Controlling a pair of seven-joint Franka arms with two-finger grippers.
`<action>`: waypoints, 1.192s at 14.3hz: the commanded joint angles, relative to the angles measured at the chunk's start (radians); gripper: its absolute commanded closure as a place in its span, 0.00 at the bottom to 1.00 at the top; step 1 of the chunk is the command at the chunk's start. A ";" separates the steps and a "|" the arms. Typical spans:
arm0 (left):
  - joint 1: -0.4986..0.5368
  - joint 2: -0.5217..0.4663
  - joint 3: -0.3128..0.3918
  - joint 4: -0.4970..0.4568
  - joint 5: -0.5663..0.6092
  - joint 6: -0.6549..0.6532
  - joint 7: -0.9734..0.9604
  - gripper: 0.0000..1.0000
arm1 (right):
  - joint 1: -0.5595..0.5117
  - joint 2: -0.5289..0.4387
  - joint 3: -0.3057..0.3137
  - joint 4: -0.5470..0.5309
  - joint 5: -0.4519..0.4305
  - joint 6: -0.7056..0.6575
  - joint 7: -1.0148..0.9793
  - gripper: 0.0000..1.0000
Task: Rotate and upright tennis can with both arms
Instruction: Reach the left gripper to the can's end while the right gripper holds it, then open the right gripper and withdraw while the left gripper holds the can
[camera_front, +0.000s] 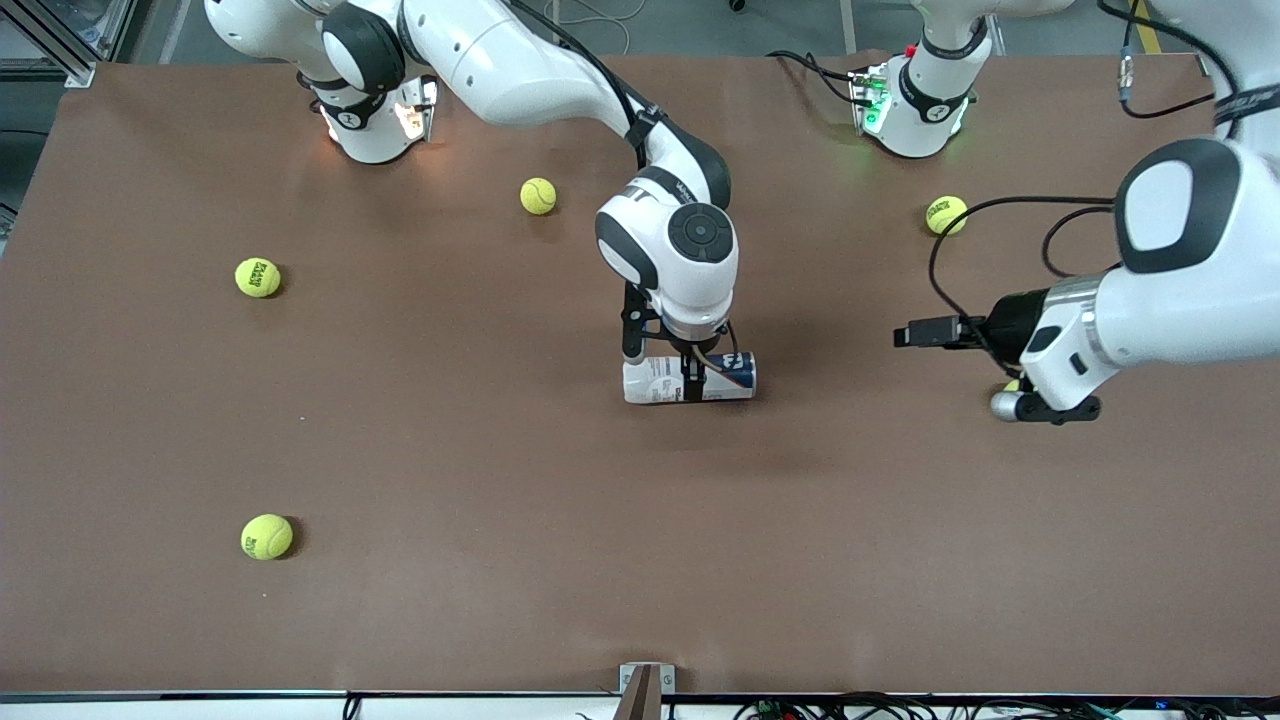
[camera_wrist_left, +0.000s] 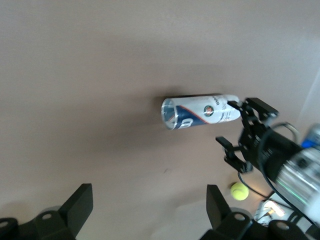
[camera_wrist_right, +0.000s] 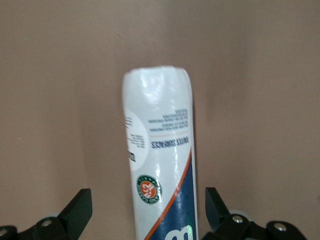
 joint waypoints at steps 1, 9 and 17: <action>0.006 -0.014 -0.033 -0.137 -0.071 0.112 0.060 0.00 | -0.051 -0.065 0.011 -0.016 -0.005 -0.064 -0.153 0.00; 0.003 0.125 -0.122 -0.294 -0.405 0.388 0.343 0.01 | -0.288 -0.235 0.011 -0.040 0.007 -0.340 -0.879 0.00; -0.002 0.264 -0.150 -0.334 -0.700 0.470 0.718 0.01 | -0.573 -0.496 0.007 -0.315 -0.044 -0.403 -1.809 0.00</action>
